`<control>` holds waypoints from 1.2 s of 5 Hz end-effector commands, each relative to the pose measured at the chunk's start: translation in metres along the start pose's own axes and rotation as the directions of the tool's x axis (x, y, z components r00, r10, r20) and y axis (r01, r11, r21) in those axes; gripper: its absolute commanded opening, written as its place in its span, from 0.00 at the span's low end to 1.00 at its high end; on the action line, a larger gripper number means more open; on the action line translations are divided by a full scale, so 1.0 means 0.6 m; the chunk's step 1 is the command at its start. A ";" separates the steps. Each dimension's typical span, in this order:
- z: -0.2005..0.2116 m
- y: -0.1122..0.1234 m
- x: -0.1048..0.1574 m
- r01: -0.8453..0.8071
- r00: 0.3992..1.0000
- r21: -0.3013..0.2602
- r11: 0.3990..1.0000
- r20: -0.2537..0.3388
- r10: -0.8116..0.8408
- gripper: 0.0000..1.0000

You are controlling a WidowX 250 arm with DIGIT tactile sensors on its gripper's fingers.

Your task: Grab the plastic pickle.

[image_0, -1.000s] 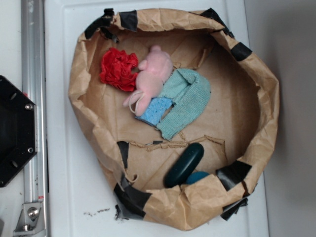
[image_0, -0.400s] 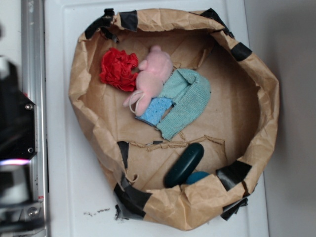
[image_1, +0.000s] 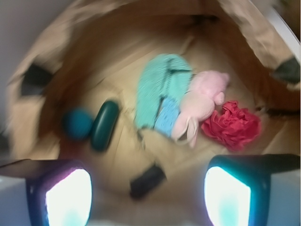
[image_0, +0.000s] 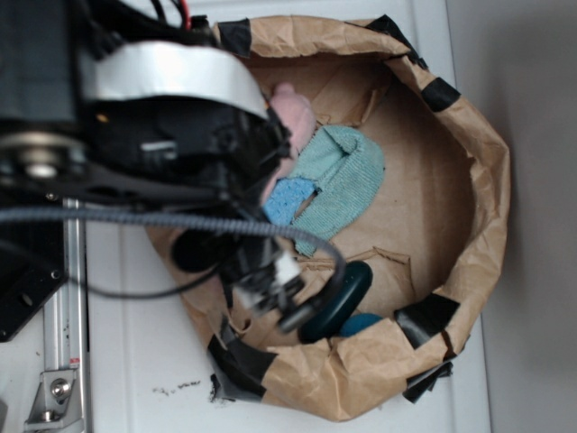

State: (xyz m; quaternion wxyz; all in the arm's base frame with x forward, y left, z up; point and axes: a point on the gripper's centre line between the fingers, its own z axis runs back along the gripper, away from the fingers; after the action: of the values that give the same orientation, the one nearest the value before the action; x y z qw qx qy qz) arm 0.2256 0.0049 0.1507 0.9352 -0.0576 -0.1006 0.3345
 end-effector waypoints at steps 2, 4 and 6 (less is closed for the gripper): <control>-0.165 -0.101 -0.018 -0.077 0.985 0.084 0.993 -0.147 0.089 1.00; -0.204 -0.134 -0.035 0.001 0.988 0.172 0.985 -0.149 0.025 1.00; -0.156 -0.108 -0.039 0.099 0.992 0.041 0.994 -0.079 -0.095 1.00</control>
State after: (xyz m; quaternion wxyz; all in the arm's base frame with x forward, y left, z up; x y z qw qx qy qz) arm 0.2687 -0.0667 0.0560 0.9541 -0.0300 -0.0357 0.2958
